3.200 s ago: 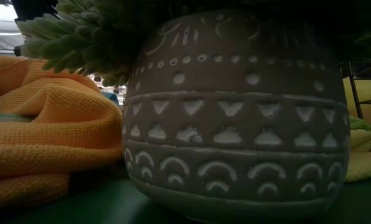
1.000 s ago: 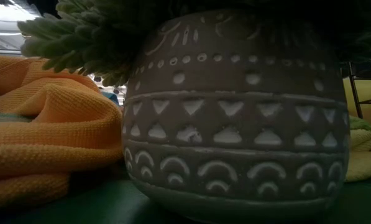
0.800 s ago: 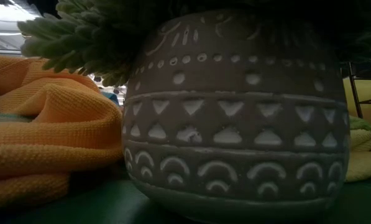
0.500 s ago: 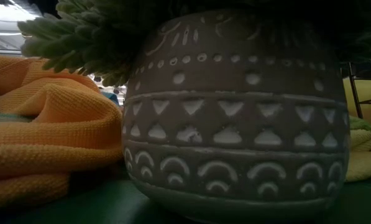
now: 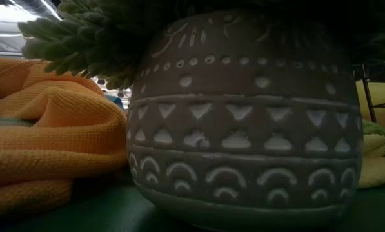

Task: Sort microfiber towel by color & place in baskets
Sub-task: Put the orange microfiber towel into the transparent bin

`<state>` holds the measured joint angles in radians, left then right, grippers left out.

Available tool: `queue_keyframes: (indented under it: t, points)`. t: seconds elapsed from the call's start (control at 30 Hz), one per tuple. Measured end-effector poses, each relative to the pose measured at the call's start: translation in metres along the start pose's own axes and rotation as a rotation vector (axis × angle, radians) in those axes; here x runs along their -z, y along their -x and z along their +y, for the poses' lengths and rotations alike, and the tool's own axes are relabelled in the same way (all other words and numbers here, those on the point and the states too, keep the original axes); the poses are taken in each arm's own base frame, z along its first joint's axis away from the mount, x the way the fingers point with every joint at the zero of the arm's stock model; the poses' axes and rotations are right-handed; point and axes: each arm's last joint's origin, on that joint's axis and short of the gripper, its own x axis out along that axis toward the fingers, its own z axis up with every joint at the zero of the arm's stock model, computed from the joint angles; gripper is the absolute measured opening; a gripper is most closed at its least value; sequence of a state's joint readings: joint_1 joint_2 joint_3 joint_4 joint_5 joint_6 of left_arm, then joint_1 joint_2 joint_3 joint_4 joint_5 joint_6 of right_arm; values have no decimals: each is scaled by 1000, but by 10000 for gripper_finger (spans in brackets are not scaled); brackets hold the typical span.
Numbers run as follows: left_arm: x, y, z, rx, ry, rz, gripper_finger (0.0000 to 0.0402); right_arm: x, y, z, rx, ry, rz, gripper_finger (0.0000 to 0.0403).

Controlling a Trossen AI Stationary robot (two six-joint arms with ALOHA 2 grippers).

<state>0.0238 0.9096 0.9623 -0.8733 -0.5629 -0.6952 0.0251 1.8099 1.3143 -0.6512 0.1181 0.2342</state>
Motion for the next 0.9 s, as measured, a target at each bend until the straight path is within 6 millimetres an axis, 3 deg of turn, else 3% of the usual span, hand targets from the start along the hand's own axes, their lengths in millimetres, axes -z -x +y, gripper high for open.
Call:
queue_keyframes:
  t: [0.5,0.9]
  points:
    - [0,6,-32,306,-292,-31,180,-62,78,6,-28,171,-209,3]
    - [1,-26,-78,357,-461,-131,180,-76,93,7,-37,233,-310,3]
